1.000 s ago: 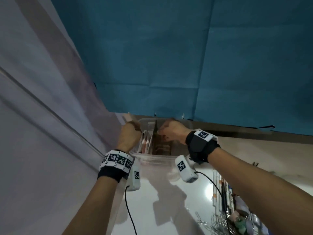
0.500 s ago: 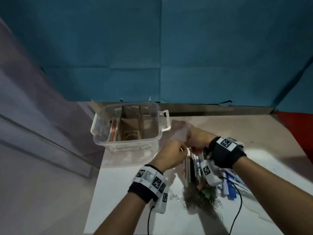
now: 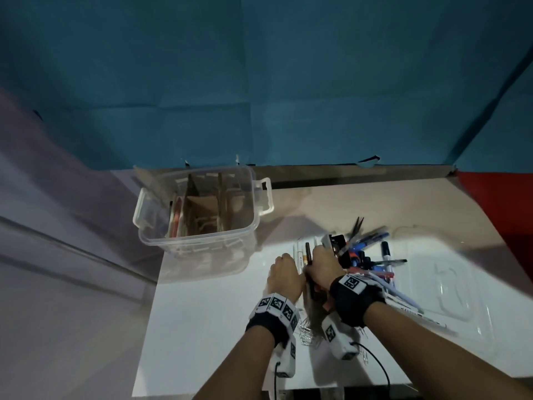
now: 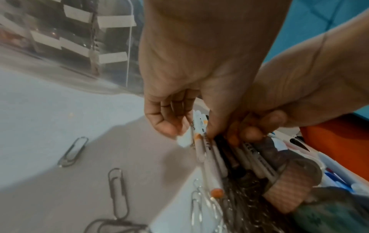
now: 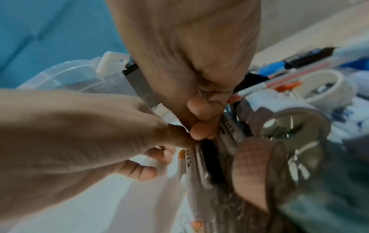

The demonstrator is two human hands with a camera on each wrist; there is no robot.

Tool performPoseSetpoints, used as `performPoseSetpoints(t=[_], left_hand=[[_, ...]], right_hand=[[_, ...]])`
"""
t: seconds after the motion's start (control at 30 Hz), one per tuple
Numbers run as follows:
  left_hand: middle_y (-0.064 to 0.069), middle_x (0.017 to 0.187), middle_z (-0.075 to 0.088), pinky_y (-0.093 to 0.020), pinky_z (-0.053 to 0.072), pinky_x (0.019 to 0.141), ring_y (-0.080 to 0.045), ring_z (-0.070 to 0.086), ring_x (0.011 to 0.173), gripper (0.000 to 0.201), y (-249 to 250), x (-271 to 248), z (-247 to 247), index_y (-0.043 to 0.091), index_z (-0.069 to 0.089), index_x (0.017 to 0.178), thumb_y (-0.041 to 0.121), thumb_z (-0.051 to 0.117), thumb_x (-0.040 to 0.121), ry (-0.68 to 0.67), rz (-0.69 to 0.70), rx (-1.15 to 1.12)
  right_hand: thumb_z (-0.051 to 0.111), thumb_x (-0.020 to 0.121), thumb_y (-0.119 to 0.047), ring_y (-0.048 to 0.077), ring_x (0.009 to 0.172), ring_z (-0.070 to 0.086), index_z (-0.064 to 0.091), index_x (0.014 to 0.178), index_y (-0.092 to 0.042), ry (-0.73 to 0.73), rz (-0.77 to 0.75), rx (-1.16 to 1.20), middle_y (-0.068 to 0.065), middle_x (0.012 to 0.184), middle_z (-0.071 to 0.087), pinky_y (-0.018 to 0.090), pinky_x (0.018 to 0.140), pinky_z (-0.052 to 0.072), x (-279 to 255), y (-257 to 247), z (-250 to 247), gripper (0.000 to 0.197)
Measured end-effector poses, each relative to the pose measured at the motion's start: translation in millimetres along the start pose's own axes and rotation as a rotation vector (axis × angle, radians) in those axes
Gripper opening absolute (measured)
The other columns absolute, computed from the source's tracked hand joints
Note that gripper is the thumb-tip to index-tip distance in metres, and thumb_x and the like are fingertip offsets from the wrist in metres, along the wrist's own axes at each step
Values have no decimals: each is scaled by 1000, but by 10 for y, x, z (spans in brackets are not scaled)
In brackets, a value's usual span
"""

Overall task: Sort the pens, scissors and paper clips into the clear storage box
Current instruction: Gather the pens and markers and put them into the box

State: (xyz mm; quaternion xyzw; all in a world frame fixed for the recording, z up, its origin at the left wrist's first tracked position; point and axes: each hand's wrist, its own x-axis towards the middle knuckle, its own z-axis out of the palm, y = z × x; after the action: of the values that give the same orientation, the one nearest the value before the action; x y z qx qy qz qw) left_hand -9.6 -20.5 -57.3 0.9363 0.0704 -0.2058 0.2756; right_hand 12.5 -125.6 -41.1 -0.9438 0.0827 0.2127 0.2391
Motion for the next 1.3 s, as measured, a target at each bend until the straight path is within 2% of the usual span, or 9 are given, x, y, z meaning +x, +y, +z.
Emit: performPoseSetpoints(t=[0.27,0.43,0.5,0.6,0.7,0.87,1.0,1.1,1.3], left_hand=[[-13,122,57,-42,51,90,-35,59,112,29,-12,63,-113,7,54,113,26,61,92,-91,-105,19],[-17,106,67,-38,55,78,-34,67,96,18,-43,89,-316,5,59,93,22,61,87,-90,-78,-108],[-18,95,71,-40,58,75,-34,70,86,12,-16,46,-481,8,56,83,19,60,87,-86,-46,-192],[-22,93,73,-35,53,63,-29,76,80,16,120,-93,-804,12,52,80,10,55,95,-100,18,-370],[-18,93,75,-28,50,61,-23,77,79,10,240,-246,-1159,13,56,93,10,51,101,-106,95,-501],[-9,99,73,-27,59,64,-17,76,82,26,235,-345,-1723,11,55,126,7,56,100,-24,158,-665],[-5,103,73,-28,60,64,-13,76,80,30,-35,-376,-2208,13,61,123,6,65,94,118,128,-693],[-10,94,74,-44,64,74,-20,76,76,21,-363,-327,-2475,8,63,114,2,65,93,213,46,-661],[-3,79,74,-30,58,68,-18,73,70,12,-920,-199,-2930,13,69,92,2,72,86,366,-73,-435]], right_hand=[[68,84,-17,31,104,62,58,101,-2,3,109,60,15,106,63,29,73,44,5,2,111,25],[66,85,-18,26,76,62,53,74,-10,-42,94,166,6,74,58,27,53,41,9,19,-126,19],[64,88,-19,24,69,63,60,79,-7,-76,63,221,9,76,63,30,57,50,-12,2,-304,16],[57,94,-17,20,56,62,60,96,-12,-118,-2,386,9,81,67,25,45,49,-68,-87,-612,7],[51,100,-21,27,69,72,58,107,-17,-144,-65,522,13,95,70,34,58,59,-127,-263,-948,11],[53,101,-22,17,60,66,61,100,-16,-186,-196,620,7,83,69,29,58,54,-321,-728,-1401,11],[59,98,-17,16,55,62,68,100,-9,-196,-301,580,11,80,73,28,54,51,-284,-1235,-1356,13],[61,97,-18,19,55,64,70,98,-6,-230,-346,521,17,83,75,33,55,54,-185,-1645,-1146,15],[62,94,-15,18,43,60,67,96,3,-246,-403,550,15,73,71,24,40,48,-22,-2500,-922,19]])
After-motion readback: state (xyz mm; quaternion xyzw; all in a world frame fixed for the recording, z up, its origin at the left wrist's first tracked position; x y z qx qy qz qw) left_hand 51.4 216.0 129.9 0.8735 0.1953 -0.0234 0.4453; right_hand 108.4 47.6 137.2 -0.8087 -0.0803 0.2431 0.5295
